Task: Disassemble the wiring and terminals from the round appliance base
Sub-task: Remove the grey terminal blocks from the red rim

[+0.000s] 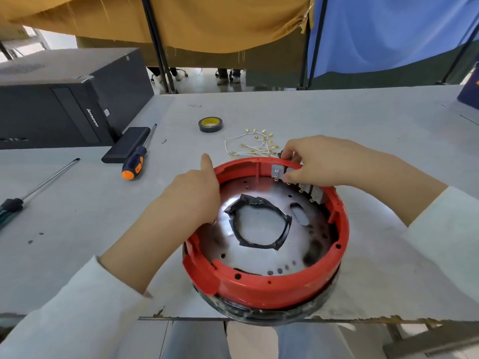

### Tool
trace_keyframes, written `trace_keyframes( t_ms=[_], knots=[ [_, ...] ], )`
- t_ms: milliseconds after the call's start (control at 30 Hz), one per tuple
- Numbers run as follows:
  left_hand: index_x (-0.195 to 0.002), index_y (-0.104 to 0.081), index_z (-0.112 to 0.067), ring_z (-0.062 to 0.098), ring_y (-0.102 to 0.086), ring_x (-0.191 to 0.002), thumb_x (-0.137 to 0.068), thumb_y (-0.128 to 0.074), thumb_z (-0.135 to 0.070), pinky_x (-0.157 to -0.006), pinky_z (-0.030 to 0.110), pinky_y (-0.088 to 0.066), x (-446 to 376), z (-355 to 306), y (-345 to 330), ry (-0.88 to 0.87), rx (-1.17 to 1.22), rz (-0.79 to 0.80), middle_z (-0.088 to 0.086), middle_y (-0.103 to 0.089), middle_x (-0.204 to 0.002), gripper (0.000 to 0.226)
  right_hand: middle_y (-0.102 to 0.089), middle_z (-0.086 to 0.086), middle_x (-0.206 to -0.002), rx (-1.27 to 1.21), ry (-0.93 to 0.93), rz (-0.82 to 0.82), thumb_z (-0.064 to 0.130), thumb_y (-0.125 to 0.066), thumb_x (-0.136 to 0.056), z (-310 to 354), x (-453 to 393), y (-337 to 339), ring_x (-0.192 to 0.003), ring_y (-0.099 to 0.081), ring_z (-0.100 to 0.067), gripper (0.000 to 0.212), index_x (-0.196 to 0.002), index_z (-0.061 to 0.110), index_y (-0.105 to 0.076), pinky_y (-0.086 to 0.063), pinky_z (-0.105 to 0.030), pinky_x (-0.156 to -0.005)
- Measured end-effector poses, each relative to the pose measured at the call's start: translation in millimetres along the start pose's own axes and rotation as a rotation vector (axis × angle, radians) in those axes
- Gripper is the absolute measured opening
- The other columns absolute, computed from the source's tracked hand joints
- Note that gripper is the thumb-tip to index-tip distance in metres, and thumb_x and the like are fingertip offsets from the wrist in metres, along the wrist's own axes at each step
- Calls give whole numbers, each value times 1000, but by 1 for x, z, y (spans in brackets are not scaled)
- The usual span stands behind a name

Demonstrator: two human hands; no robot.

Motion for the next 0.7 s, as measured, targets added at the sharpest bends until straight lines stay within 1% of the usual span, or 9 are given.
trace_keyframes(
  t_ms=[67,133,233,300,367,467,567,633,700],
  knots=[
    [-150,2,-12,36,-51,-107,-93,-46,-12,-83,38,-41,3,-3,-1,-9,37,14,17,-49,-121,74,-58,2,-118,86,29,-38,32,-59,-87,4,-3,-3,-104,-55,-24,38,-123,29,-49,-44,-33,-74],
    [-150,-3,-16,37,-43,-124,-96,-46,-28,-98,43,-39,2,-11,1,-88,89,18,15,-32,-143,70,-57,1,-121,86,58,-73,25,-57,-88,7,-6,-5,-107,-55,-25,40,-126,31,-48,-41,-33,-71],
    [-150,-11,-19,29,-31,-137,-93,-51,-40,-110,47,-27,-7,-37,9,-315,151,-15,8,-25,-153,73,-54,4,-129,21,107,-96,27,-59,-88,14,-11,-6,-115,-53,-23,45,-130,36,-47,-42,-34,-78],
    [-148,-21,-21,26,-35,-135,-90,-54,-45,-111,48,-25,-15,-47,14,-397,207,-37,6,-38,-148,70,-57,5,-126,10,159,-112,27,-59,-88,22,-14,-5,-112,-54,-23,44,-128,40,-49,-45,-35,-78],
    [-143,-33,-25,24,-43,-128,-88,-57,-47,-107,41,-31,-23,-50,14,-424,297,-38,3,-50,-138,64,-59,7,-121,11,213,-119,25,-57,-88,29,-16,-6,-108,-55,-23,45,-128,44,-49,-48,-38,-78],
    [-131,-48,-26,21,-53,-114,-90,-57,-41,-87,27,-38,-24,-50,13,-434,424,-72,2,-59,-126,45,-61,8,-120,-23,241,-117,24,-56,-87,32,-19,-7,-109,-55,-22,46,-127,46,-49,-49,-41,-82],
    [-118,-56,-23,26,-56,-102,-92,-52,-40,-78,33,-41,-29,-46,15,-377,369,-150,5,-64,-112,32,-60,6,-123,-202,198,-70,29,-58,-85,23,-22,-12,-110,-54,-18,40,-125,32,-53,-45,-35,-89],
    [-111,-59,-19,27,-56,-97,-90,-55,-41,-77,35,-43,-34,-47,17,-359,341,-129,6,-64,-104,31,-61,4,-119,-261,170,-54,33,-56,-85,20,-23,-18,-105,-55,-17,37,-122,28,-54,-45,-32,-86],
    [-108,-61,-17,25,-56,-94,-89,-57,-41,-80,37,-44,-38,-51,18,-381,343,-94,5,-64,-100,31,-64,2,-108,-174,174,-112,37,-50,-85,22,-23,-19,-98,-57,-21,31,-114,26,-56,-45,-34,-78]
  ],
)
Point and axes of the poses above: each hand's wrist, its own x-axis away from the middle knuckle, its own y-axis out of the back of the hand, z = x × y, the point moved 9 cm from there along -x, towards the middle knuckle
